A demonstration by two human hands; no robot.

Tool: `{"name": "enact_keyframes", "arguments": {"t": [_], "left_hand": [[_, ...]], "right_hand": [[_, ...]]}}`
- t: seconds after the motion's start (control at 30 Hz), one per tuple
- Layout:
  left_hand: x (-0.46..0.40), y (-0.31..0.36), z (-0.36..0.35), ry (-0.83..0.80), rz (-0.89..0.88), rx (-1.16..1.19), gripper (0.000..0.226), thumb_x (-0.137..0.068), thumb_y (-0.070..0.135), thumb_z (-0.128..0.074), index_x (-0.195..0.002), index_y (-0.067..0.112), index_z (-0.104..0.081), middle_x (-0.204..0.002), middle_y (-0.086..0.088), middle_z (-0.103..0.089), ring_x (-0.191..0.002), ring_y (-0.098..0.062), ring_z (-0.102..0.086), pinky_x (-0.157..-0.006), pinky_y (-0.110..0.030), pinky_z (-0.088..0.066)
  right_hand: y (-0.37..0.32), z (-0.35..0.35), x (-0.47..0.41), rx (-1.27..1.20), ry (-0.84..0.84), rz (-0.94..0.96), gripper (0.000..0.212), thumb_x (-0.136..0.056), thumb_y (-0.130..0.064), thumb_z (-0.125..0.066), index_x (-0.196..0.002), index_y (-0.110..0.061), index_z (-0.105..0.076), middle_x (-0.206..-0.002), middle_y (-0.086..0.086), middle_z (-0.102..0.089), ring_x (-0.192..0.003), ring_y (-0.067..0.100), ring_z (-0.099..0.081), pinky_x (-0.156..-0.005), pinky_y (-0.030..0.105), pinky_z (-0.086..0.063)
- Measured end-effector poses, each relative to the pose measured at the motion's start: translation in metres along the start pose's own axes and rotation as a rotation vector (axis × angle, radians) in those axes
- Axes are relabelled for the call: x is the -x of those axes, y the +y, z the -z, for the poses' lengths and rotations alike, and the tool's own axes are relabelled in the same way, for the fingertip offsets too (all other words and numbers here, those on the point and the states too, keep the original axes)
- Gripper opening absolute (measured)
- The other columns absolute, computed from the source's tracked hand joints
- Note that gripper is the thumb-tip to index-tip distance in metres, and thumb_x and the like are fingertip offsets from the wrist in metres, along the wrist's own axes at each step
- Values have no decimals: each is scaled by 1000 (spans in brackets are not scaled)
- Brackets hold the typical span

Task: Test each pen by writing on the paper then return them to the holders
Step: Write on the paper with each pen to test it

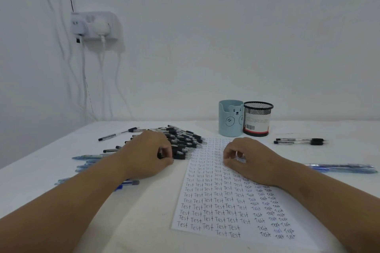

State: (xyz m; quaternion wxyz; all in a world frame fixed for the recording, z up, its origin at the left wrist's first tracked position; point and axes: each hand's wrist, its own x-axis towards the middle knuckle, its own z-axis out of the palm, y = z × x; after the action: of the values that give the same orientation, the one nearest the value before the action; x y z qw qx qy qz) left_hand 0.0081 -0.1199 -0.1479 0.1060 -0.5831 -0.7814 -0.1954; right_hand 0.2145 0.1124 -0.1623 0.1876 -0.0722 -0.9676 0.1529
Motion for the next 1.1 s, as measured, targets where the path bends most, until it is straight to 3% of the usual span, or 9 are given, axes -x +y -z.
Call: {"name": "enact_keyframes", "arguments": {"t": [0.27,0.4,0.47,0.53,0.6,0.7,0.87,0.97,1.1], "left_hand": [[-4,7,-4,196,-55,75,15,-95,14,-65,-85,25,-64,-89,16,-62,-88,-4,-56,-79,-24,-45],[-12,25,6,346,9,320,11,-99,13,-63,-92,21,-64,-83,7,-70,-54,-3,-52,-56,-10,-39],[-17,33,11,444,52,454,11,-100,14,-61,-94,23,-63,-83,5,-73,-44,-10,-45,-46,-18,-39],[-24,42,17,561,101,561,13,-100,14,-60,-95,26,-62,-86,7,-75,-57,-26,-60,-53,-32,-51],[-32,51,20,699,147,696,15,-100,11,-59,-96,25,-61,-87,5,-75,-81,-20,-70,-67,-34,-58],[-48,66,17,813,252,1019,14,-102,5,-56,-103,20,-58,-92,-5,-74,-85,-10,-70,-70,-28,-60],[-69,83,-8,616,567,1534,7,-97,-1,-61,-102,3,-62,-108,-13,-64,-96,-25,-71,-84,-32,-62],[-65,84,-27,433,551,1510,7,-91,-6,-65,-96,-1,-64,-103,-17,-69,-90,-25,-74,-87,-33,-62],[-60,82,-38,294,467,1446,16,-83,-12,-69,-96,-3,-65,-96,-20,-75,-82,-27,-76,-76,-29,-63]], "right_hand": [[1,-1,0,-5,5,-11,8,-93,-41,-66,-88,-34,-66,-89,-15,-64,-88,0,-54,-78,20,-46],[0,0,0,-9,3,-18,8,-93,-40,-66,-87,-35,-66,-89,-15,-64,-88,0,-54,-76,18,-45],[-1,0,1,-16,5,-21,7,-92,-40,-67,-87,-35,-66,-89,-14,-64,-88,1,-54,-76,19,-46],[-1,1,2,-11,9,-23,7,-93,-40,-67,-89,-34,-66,-90,-14,-64,-88,2,-55,-78,21,-47],[-2,2,2,-5,3,-32,8,-93,-40,-66,-90,-33,-67,-91,-14,-64,-89,3,-56,-80,23,-48],[-4,4,3,-1,-15,-63,9,-94,-41,-64,-95,-33,-68,-93,-13,-65,-90,4,-57,-82,26,-51],[-8,9,5,-324,90,-231,24,-102,-42,-49,-111,-29,-67,-91,-10,-69,-76,6,-62,-64,18,-52],[-7,12,2,-614,244,-316,30,-105,-39,-43,-118,-27,-67,-90,-2,-73,-78,13,-66,-78,30,-55],[-6,19,-4,-1112,396,-432,22,-106,-19,-47,-122,-13,-61,-86,10,-75,-74,23,-68,-78,37,-55]]}}
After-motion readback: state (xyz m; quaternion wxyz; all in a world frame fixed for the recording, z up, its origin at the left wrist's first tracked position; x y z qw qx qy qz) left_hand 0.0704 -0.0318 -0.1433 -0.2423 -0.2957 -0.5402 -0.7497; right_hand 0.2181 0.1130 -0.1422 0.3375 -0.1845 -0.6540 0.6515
